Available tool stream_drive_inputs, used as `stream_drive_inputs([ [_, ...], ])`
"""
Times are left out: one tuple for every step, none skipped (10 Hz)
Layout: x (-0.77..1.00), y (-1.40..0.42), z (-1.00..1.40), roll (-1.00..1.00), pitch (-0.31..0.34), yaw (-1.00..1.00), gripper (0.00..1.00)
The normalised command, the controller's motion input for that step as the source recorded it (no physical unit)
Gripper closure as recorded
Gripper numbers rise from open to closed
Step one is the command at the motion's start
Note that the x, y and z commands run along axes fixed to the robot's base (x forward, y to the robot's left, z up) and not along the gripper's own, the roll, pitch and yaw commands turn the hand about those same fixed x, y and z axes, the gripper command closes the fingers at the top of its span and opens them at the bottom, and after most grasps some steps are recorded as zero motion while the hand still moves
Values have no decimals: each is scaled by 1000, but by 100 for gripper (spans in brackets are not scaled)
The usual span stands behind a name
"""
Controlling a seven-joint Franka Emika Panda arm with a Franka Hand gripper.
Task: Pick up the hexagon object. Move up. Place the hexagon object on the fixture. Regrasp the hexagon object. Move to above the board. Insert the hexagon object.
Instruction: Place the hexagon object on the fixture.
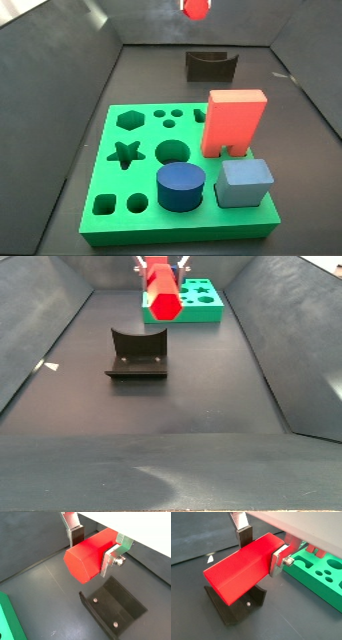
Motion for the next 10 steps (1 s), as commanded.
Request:
stream_drive_inputs([
  [177, 25, 0, -183, -37, -275, 100],
  [662, -22, 98, -1000, 44, -200, 100],
  [568, 1, 83, -1000, 55, -175, 100],
  [492, 29, 31, -1000, 64, -171, 100],
  [422, 29, 7, -1000, 67, -171, 100],
  [341, 34, 11, -1000, 71, -173, 100],
  [283, 37, 7, -1000, 73, -175, 100],
  [141, 41, -5, -956, 71, -184, 100],
  [87, 44, -10, -835, 60, -169, 100],
  [50, 42, -4, -591, 13, -143, 100],
])
